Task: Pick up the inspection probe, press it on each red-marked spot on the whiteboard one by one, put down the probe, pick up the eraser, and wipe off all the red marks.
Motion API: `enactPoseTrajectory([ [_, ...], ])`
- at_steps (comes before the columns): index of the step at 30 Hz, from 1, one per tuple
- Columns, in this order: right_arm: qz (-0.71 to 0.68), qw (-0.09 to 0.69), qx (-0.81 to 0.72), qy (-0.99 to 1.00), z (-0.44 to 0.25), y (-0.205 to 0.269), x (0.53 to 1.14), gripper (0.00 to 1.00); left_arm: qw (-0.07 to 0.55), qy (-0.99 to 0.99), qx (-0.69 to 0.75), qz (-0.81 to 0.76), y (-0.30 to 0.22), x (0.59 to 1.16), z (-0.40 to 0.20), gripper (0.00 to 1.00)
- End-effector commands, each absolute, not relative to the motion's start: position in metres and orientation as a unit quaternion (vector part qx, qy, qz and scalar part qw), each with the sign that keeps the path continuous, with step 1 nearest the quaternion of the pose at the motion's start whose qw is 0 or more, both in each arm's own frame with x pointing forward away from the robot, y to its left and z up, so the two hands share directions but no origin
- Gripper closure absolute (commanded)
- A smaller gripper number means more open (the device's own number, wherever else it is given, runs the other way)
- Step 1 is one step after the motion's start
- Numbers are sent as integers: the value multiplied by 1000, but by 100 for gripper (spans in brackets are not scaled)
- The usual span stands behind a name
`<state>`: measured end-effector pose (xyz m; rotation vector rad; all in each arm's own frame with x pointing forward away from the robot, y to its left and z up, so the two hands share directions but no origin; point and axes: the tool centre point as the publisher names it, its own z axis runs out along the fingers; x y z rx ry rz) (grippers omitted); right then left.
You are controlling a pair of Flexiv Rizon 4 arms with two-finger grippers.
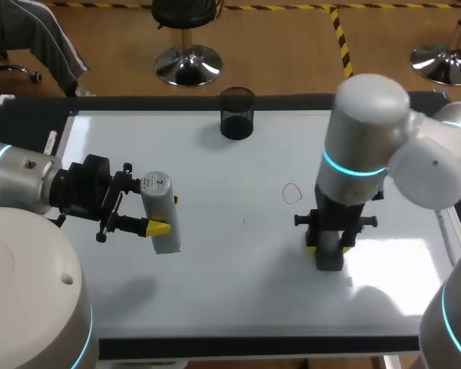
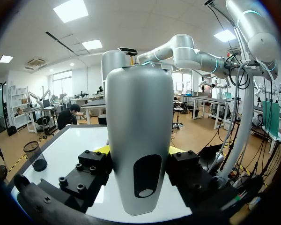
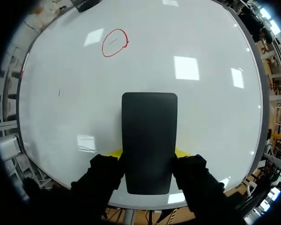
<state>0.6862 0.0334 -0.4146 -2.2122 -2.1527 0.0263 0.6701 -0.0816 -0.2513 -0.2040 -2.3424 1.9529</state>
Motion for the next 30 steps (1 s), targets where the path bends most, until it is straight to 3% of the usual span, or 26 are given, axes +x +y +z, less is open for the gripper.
enactPoseTrajectory([
  [1, -14, 49, -711, -701, -400, 11, 685, 100, 42, -766, -67, 638, -80, 670, -250, 100],
  [30, -2, 17, -665, -746, -344, -43, 683, 100, 42, -766, -67, 638, -80, 670, -250, 100],
])
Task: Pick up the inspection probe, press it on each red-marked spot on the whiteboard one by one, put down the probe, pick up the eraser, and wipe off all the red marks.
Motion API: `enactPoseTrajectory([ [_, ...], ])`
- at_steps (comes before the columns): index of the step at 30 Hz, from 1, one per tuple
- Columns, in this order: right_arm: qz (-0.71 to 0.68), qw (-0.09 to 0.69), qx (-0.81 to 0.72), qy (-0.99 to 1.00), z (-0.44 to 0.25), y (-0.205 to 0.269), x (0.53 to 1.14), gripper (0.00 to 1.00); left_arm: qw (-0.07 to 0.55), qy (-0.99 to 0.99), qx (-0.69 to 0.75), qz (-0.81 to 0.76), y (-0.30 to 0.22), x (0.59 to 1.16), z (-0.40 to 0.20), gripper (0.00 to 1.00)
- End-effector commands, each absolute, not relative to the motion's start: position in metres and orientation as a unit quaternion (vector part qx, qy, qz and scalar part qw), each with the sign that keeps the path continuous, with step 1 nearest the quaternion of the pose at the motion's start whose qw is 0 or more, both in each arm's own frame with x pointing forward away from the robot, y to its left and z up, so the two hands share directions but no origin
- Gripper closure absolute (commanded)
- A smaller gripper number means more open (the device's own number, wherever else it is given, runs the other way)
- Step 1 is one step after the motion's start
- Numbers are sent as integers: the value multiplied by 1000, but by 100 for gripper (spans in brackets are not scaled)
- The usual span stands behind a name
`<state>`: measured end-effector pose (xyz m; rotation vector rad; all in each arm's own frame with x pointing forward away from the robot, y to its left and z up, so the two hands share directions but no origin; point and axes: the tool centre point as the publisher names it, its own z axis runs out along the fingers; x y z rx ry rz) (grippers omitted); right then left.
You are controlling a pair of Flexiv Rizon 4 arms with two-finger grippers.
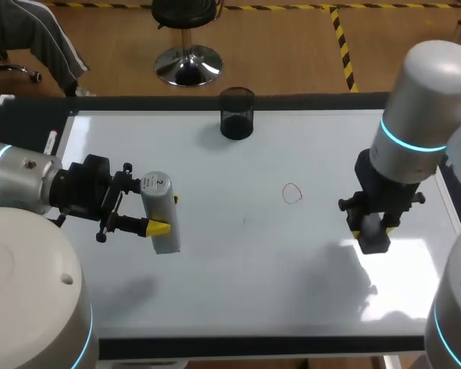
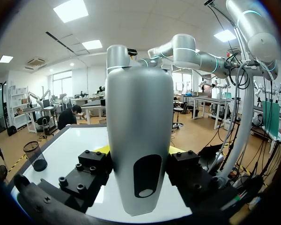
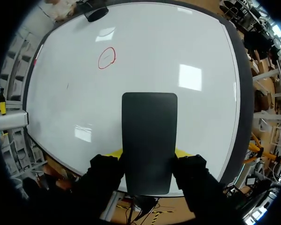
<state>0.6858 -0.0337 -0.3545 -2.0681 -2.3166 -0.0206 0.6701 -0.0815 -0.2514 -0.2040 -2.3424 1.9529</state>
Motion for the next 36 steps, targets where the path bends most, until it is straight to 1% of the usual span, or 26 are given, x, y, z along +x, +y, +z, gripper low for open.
enactPoseTrajectory([
  [1, -7, 19, -666, -746, -342, -46, 684, 100, 42, -766, -67, 638, -80, 670, -250, 100],
  [30, -7, 18, -666, -745, -340, -49, 683, 100, 42, -766, -67, 638, -80, 670, -250, 100],
  [36, -7, 18, -666, -745, -340, -49, 683, 100, 38, -760, -80, 644, -90, 679, -248, 100],
])
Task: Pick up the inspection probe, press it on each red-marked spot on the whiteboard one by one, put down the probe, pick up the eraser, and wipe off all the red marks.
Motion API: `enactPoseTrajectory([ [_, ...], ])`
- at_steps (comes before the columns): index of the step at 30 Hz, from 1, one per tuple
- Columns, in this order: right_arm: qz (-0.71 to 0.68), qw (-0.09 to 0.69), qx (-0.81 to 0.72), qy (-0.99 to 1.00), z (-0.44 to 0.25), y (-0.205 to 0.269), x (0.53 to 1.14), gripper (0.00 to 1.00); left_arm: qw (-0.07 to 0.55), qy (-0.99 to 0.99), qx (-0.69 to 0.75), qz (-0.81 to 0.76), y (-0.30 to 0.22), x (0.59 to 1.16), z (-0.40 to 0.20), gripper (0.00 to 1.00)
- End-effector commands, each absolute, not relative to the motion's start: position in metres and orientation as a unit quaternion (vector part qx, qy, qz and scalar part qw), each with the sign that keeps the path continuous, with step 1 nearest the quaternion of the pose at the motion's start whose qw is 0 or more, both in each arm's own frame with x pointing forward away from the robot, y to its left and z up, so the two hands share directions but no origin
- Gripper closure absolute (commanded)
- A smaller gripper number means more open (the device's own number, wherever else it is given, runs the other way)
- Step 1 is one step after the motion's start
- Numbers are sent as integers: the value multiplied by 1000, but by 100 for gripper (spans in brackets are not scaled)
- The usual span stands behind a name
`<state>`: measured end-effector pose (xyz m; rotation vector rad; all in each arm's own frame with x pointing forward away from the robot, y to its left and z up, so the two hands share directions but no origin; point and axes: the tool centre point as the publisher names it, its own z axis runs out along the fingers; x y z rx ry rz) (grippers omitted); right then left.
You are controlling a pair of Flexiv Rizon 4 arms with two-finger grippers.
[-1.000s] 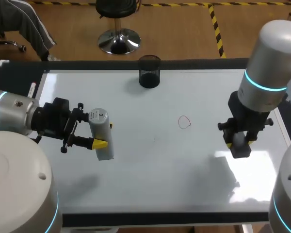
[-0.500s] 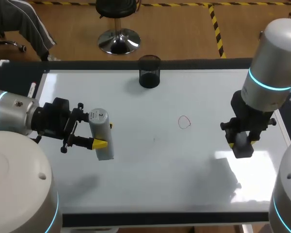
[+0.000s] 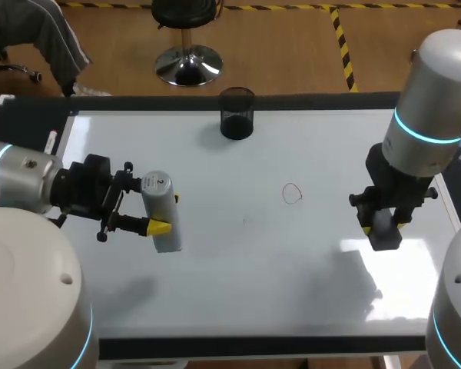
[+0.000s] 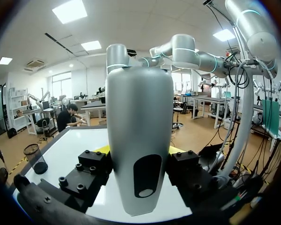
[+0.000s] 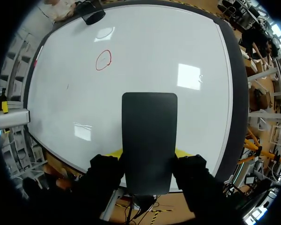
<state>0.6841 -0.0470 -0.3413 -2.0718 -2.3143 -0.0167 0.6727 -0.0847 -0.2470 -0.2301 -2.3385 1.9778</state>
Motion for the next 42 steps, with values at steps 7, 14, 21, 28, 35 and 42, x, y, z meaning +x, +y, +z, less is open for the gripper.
enactPoseTrajectory([
  [7, -7, 18, -666, -745, -340, -49, 683, 100, 42, -761, -88, 641, -102, 687, -246, 100],
  [14, -7, 18, -666, -745, -340, -49, 683, 100, 52, -759, -95, 643, -119, 701, -249, 100],
  [21, -7, 18, -666, -745, -340, -49, 683, 100, 64, -755, -104, 645, -138, 718, -255, 100],
  [28, -7, 18, -666, -745, -340, -49, 683, 100, 76, -755, -115, 641, -160, 737, -259, 100],
  [35, -7, 18, -666, -745, -340, -49, 683, 100, 75, -754, -114, 643, -178, 754, -265, 100],
  [42, -7, 18, -666, -745, -340, -49, 683, 100, 75, -751, -121, 645, -191, 768, -265, 100],
])
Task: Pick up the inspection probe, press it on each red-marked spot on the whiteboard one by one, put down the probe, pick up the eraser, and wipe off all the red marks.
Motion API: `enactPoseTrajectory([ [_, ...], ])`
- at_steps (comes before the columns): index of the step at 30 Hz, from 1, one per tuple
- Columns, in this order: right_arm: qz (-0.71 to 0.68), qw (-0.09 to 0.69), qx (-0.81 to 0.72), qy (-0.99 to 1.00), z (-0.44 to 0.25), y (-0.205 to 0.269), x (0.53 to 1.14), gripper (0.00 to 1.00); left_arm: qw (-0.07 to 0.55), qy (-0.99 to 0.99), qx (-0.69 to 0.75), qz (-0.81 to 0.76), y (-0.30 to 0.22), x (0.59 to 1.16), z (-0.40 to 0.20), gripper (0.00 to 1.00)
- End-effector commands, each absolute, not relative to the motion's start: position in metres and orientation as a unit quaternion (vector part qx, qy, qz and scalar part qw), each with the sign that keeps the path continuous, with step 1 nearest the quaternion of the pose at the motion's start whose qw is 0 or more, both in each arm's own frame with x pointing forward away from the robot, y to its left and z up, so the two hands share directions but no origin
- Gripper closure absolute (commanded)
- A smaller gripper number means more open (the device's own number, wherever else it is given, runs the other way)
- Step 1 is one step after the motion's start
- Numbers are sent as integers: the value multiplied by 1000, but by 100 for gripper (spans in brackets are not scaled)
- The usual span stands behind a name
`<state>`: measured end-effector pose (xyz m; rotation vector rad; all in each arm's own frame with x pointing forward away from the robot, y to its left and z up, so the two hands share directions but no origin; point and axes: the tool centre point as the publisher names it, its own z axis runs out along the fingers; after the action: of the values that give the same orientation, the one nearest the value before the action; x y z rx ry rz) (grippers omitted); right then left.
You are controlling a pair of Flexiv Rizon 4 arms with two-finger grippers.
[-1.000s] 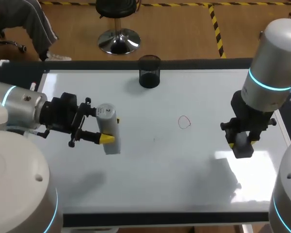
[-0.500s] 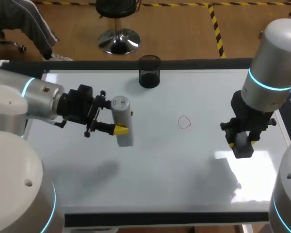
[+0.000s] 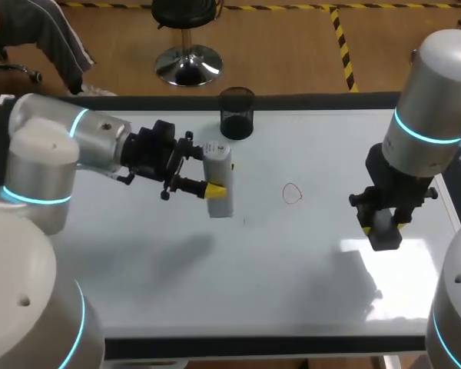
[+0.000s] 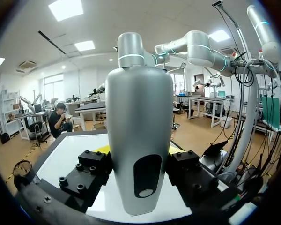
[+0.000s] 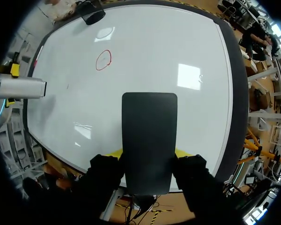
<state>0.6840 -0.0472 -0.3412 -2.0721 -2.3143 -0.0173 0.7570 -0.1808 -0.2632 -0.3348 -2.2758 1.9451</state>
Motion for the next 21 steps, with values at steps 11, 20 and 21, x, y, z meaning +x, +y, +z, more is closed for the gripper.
enactPoseTrajectory([
  [11, -7, 18, -666, -745, -340, -49, 683, 100, 71, -750, -122, 646, -210, 786, -269, 100],
  [20, -7, 18, -666, -745, -340, -49, 683, 100, 67, -748, -123, 648, -227, 797, -269, 100],
  [21, -7, 18, -666, -745, -340, -49, 683, 100, 65, -750, -121, 647, -228, 798, -269, 100],
])
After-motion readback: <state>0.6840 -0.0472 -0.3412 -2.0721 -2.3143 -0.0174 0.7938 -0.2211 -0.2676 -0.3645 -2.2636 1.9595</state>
